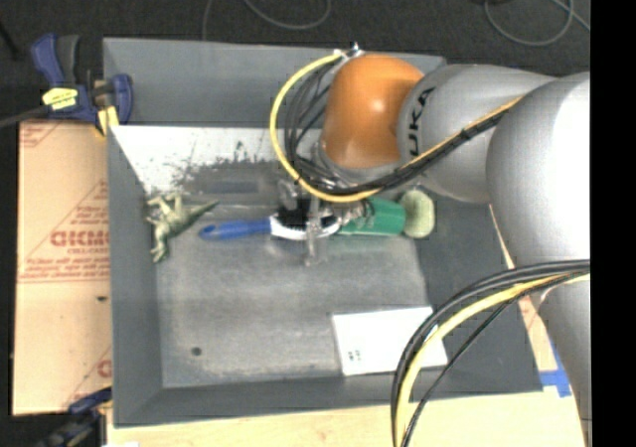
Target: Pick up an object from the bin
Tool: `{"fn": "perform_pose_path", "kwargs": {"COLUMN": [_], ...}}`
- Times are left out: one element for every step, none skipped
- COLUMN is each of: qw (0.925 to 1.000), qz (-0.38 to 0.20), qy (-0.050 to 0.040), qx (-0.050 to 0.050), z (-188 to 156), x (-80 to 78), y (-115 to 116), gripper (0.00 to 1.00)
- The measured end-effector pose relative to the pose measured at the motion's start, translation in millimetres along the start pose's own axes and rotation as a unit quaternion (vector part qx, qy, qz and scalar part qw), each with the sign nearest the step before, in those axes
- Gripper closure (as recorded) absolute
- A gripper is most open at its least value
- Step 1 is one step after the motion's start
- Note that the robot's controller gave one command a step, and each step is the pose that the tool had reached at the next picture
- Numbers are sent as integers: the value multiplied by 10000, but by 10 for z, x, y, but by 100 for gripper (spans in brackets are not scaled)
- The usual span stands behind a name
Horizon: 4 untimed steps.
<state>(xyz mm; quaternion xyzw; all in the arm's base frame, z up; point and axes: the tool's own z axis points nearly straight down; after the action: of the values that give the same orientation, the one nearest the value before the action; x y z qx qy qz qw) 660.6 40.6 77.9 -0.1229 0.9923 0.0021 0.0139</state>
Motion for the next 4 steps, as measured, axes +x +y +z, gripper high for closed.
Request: {"fn": "perform_pose_path", "kwargs": {"qw": [9960, 9998, 9970, 9970], "qz": [886, 149, 758, 758], "qy": [104, 120, 131, 131], "qx": [14, 12, 12, 11], "z": [-475, 74, 70, 70], "x": [19, 1, 56, 56], "y": [120, 268, 54, 54], "gripper": [0, 0, 100, 100]}}
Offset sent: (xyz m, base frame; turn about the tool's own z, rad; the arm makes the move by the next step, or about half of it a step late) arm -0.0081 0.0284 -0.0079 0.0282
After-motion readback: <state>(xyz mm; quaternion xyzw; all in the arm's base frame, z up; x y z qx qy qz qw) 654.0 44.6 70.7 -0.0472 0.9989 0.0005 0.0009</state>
